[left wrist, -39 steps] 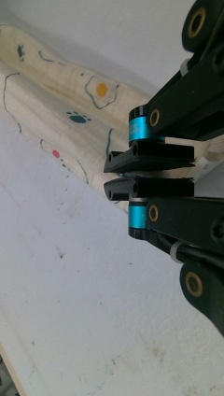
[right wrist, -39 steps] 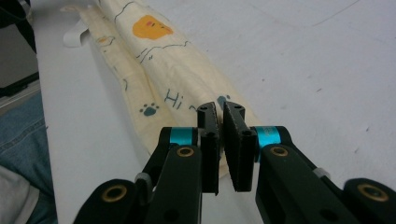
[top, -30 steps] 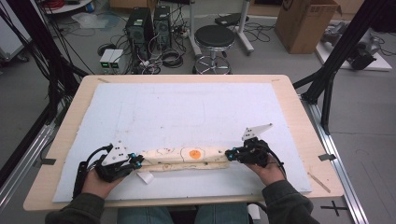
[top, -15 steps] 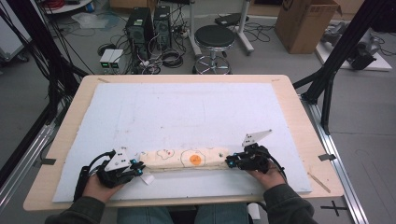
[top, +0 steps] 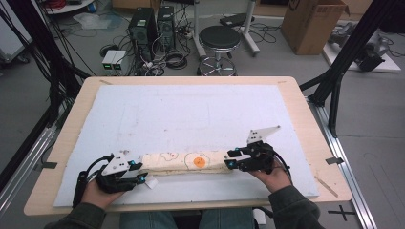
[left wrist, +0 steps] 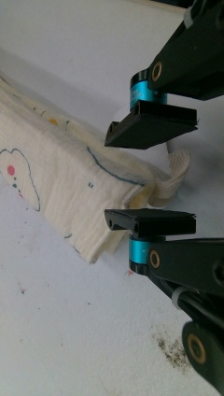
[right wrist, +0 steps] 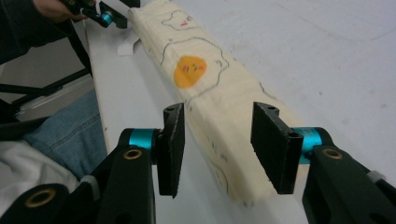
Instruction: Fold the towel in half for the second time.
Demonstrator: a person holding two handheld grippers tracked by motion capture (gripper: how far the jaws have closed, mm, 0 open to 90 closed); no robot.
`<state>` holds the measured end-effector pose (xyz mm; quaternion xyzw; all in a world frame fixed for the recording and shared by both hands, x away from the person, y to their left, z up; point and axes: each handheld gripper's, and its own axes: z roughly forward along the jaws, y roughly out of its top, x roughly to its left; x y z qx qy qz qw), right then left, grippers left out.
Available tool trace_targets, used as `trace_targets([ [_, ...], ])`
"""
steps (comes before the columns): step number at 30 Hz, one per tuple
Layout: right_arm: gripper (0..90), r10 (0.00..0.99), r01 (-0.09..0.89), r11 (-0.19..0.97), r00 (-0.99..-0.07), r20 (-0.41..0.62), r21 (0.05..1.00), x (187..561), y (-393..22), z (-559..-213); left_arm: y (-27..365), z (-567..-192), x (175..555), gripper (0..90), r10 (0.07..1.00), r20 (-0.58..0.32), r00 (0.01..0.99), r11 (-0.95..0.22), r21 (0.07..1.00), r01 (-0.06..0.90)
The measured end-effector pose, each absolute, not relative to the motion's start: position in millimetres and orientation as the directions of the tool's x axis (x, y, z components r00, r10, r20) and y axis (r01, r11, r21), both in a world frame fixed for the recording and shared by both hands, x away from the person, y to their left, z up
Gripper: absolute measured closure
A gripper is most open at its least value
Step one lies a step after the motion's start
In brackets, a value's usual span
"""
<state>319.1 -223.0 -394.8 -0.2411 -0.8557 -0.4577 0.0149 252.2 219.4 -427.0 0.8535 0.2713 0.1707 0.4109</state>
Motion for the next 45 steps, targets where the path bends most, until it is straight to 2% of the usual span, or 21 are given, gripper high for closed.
trace_targets([
  [2, 62.9, 0.398, 0.430, 0.481, -0.884, 0.246, 0.764, 324, -211, -396, 220, -425, 251, 56.5, 0.607, 0.061, 0.793, -0.498, 0.806, 0.319],
  [5, 77.6, 0.399, 0.441, 0.511, -0.882, 0.251, 0.738, 331, -192, -401, 221, -420, 248, 56.6, 0.600, 0.071, 0.797, -0.496, 0.814, 0.301],
  [8, 82.3, 0.407, 0.453, 0.553, -0.879, 0.248, 0.699, 337, -177, -410, 222, -416, 246, 56.4, 0.596, 0.078, 0.799, -0.494, 0.820, 0.288],
  [13, 82.7, 0.402, 0.463, 0.584, -0.878, 0.258, 0.667, 338, -168, -418, 220, -407, 245, 55.8, 0.598, 0.071, 0.799, -0.465, 0.842, 0.273],
  [16, 82.7, 0.398, 0.455, 0.604, -0.883, 0.248, 0.654, 336, -166, -422, 211, -402, 248, 58.8, 0.591, 0.073, 0.803, -0.465, 0.845, 0.265],
  [22, 82.6, 0.397, 0.451, 0.609, -0.885, 0.241, 0.652, 334, -164, -424, 180, -399, 265, 79.1, 0.584, 0.066, 0.809, -0.489, 0.825, 0.285],
  [26, 88.8, 0.374, 0.421, 0.603, -0.900, 0.225, 0.678, 333, -157, -411, 153, -400, 279, 85.7, 0.551, 0.060, 0.832, -0.531, 0.795, 0.295],
  [31, 89.4, 0.356, 0.398, 0.617, -0.911, 0.209, 0.679, 338, -135, -403, 131, -411, 291, 87.8, 0.524, 0.019, 0.852, -0.571, 0.750, 0.334],
  [38, 89.4, 0.344, 0.390, 0.693, -0.918, 0.197, 0.606, 341, -117, -419, 134, -426, 295, 87.8, 0.524, -0.007, 0.851, -0.626, 0.674, 0.391],
  [45, 88.8, 0.356, 0.405, 0.696, -0.912, 0.204, 0.593, 338, -128, -423, 152, -428, 291, 86.0, 0.555, -0.032, 0.831, -0.586, 0.695, 0.418],
])
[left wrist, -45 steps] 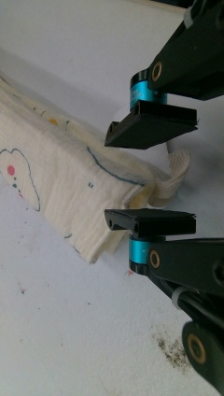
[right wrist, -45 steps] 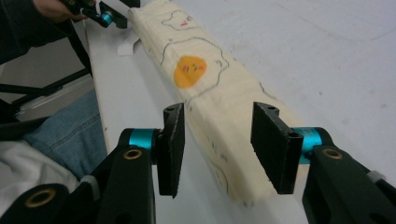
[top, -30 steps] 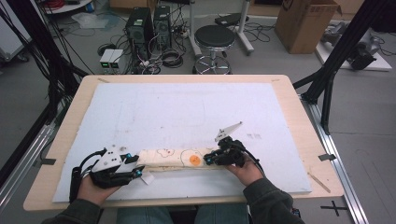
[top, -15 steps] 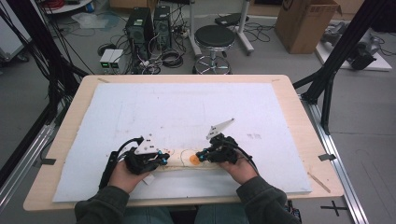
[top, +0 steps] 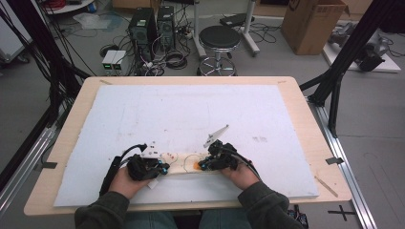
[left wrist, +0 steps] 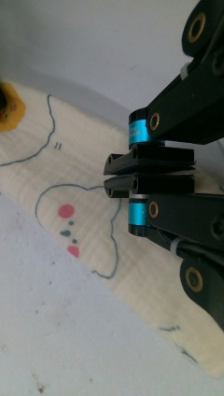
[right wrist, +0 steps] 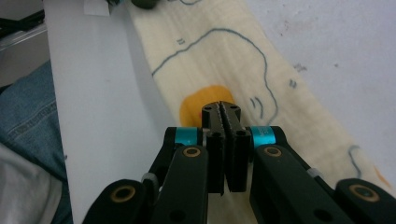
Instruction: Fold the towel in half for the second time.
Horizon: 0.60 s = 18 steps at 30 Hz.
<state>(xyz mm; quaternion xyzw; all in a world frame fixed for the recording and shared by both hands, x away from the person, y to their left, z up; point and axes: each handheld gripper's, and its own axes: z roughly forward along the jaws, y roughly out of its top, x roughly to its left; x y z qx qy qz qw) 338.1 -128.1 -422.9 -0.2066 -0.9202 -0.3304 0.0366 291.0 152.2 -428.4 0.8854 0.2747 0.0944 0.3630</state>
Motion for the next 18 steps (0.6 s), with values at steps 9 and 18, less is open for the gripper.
trace_targets([
  [9, 87.3, 0.384, 0.432, 0.664, -0.898, 0.217, 0.611, 333, -159, -426, 178, -428, 287, 83.4, 0.590, -0.033, 0.806, -0.561, 0.702, 0.439],
  [18, 86.8, 0.418, 0.436, 0.631, -0.888, 0.192, 0.642, 325, -193, -428, 199, -429, 282, 77.8, 0.619, -0.035, 0.785, -0.537, 0.710, 0.455],
])
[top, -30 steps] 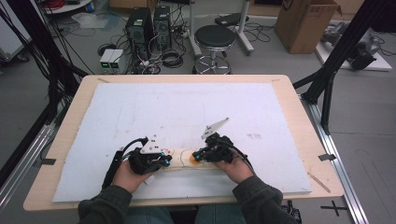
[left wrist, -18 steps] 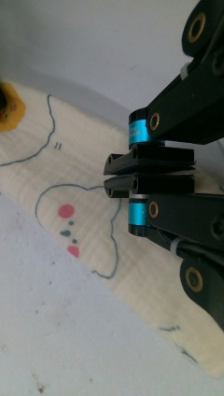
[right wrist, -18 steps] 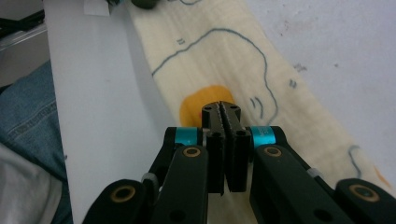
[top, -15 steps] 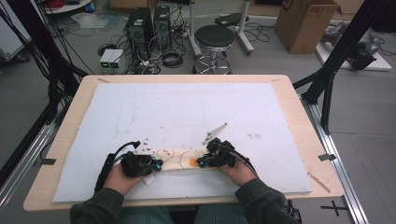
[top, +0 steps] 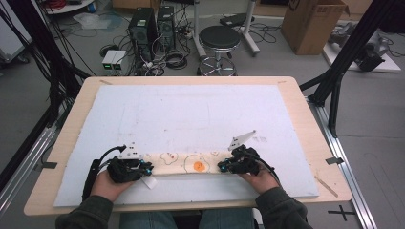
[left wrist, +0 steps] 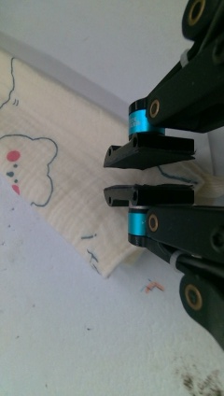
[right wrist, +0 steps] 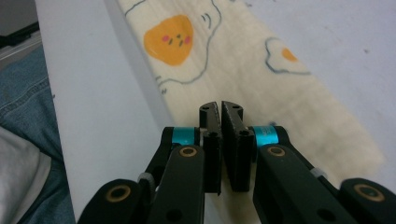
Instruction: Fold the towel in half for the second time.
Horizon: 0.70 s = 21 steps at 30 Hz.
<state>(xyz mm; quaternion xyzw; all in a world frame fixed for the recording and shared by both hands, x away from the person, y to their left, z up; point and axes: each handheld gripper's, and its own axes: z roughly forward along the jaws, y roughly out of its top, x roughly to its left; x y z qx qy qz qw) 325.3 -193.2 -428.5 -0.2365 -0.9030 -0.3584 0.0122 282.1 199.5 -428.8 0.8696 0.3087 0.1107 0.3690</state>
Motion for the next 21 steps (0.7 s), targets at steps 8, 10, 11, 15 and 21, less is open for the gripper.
trace_targets([
  [8, 84.3, 0.447, 0.447, 0.607, -0.876, 0.182, 0.658, 320, -215, -428, 202, -431, 279, 75.3, 0.619, -0.017, 0.785, -0.540, 0.717, 0.441],
  [10, 84.1, 0.451, 0.449, 0.597, -0.873, 0.185, 0.664, 318, -221, -429, 202, -432, 279, 75.4, 0.622, -0.024, 0.783, -0.532, 0.721, 0.444],
  [11, 84.0, 0.453, 0.451, 0.595, -0.872, 0.186, 0.666, 317, -222, -429, 202, -433, 279, 75.4, 0.623, -0.025, 0.782, -0.528, 0.725, 0.443],
  [15, 81.5, 0.447, 0.446, 0.595, -0.875, 0.185, 0.668, 317, -222, -428, 202, -433, 279, 75.3, 0.626, -0.024, 0.779, -0.524, 0.726, 0.444],
  [21, 74.8, 0.437, 0.406, 0.537, -0.884, 0.168, 0.739, 320, -220, -408, 202, -414, 278, 68.0, 0.611, -0.039, 0.791, -0.458, 0.797, 0.393],
])
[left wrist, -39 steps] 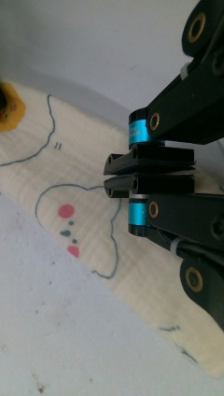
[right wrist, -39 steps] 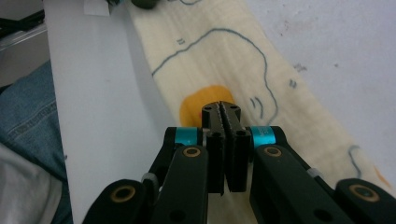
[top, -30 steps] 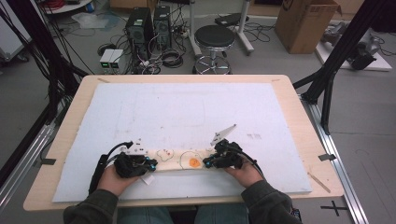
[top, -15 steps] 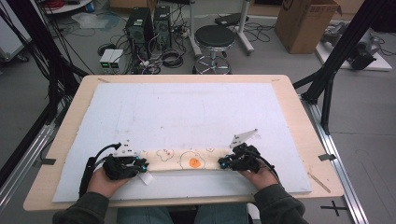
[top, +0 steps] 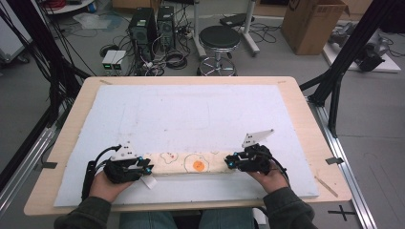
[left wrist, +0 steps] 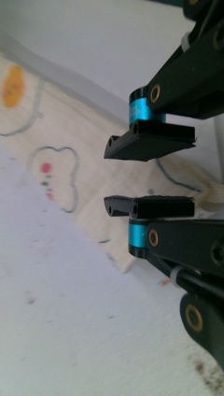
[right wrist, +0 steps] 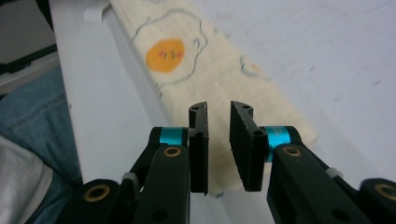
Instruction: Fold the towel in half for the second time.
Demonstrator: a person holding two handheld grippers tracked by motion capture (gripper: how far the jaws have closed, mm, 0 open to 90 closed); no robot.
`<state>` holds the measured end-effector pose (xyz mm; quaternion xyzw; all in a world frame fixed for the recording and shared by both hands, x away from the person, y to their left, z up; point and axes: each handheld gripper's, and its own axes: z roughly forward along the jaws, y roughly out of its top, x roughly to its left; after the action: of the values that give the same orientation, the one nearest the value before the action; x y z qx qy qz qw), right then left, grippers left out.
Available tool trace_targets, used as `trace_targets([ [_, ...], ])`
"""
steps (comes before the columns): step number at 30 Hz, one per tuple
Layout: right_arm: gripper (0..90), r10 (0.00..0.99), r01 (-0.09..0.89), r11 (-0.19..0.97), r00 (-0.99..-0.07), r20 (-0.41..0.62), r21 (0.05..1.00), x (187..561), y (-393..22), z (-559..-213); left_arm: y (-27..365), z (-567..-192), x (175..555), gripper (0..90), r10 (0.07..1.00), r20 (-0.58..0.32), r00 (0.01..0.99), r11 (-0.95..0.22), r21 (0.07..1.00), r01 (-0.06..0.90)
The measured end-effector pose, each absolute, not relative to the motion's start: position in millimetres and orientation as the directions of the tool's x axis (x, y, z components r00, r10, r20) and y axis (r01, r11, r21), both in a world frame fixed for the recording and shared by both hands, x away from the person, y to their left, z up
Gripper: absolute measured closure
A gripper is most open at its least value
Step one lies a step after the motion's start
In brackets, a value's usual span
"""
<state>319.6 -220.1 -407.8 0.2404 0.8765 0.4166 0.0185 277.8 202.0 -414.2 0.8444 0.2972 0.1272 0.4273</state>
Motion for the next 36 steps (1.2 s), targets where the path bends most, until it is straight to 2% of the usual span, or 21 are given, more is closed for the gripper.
trace_targets([
  [5, 63.4, 0.477, 0.419, 0.525, -0.866, 0.152, 0.741, 335, -215, -404, 197, -410, 289, 54.9, 0.634, -0.015, 0.773, -0.468, 0.788, 0.399],
  [12, 53.1, 0.484, 0.427, 0.599, -0.867, 0.118, 0.678, 338, -206, -424, 200, -428, 296, 53.4, 0.644, -0.028, 0.765, -0.514, 0.724, 0.459],
  [18, 49.0, 0.485, 0.416, 0.601, -0.868, 0.103, 0.683, 332, -211, -433, 201, -431, 295, 52.9, 0.643, -0.025, 0.766, -0.523, 0.716, 0.462],
  [22, 48.8, 0.468, 0.367, 0.618, -0.882, 0.050, 0.696, 328, -211, -437, 200, -432, 294, 52.5, 0.641, -0.015, 0.767, -0.529, 0.716, 0.456],
  [29, 48.2, 0.455, 0.337, 0.606, -0.890, 0.034, 0.721, 326, -214, -441, 201, -435, 291, 52.8, 0.644, -0.007, 0.765, -0.521, 0.728, 0.445],
  [36, 46.4, 0.461, 0.349, 0.590, -0.886, 0.051, 0.728, 326, -215, -442, 203, -432, 290, 52.3, 0.640, -0.011, 0.768, -0.517, 0.733, 0.442],
])
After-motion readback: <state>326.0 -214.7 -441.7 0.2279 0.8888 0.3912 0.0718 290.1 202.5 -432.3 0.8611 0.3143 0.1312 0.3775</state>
